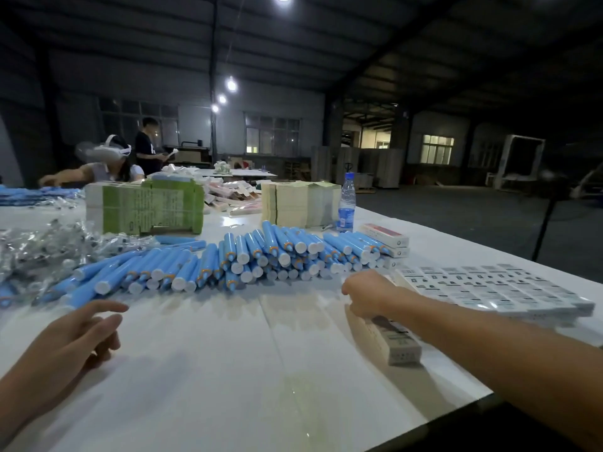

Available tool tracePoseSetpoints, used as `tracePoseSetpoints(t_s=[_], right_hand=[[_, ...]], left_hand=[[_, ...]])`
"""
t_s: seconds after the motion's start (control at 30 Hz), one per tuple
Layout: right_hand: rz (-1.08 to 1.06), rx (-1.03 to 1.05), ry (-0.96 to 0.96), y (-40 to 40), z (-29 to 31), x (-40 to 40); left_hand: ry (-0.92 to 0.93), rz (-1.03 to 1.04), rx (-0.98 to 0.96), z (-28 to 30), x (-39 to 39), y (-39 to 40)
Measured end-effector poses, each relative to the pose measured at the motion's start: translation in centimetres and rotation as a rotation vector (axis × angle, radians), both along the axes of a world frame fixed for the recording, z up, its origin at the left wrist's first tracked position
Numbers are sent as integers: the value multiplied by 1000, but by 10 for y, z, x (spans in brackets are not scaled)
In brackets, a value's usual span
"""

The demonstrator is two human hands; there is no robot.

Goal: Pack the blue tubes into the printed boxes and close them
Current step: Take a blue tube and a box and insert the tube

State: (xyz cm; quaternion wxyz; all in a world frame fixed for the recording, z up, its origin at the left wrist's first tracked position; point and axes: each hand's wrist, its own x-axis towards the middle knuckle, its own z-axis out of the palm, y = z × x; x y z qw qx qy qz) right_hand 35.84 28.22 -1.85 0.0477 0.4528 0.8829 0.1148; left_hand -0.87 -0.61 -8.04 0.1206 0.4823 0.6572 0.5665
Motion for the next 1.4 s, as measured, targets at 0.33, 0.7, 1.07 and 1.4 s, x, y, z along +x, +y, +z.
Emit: tracePoseSetpoints(t_s=[0.33,0.7,1.07,1.4], right_hand=[[46,142,-35,-16,5,-28],[501,-189,175,-155,-19,-238],[602,-140,343,-190,-63,-287],[619,-124,368,-193,-63,-289]], left_hand=[[98,38,-37,-2,-4,0],[213,469,4,16,13,8],[683,894,-465,39,-59,-52],[271,1181,-971,52,-145,-191]])
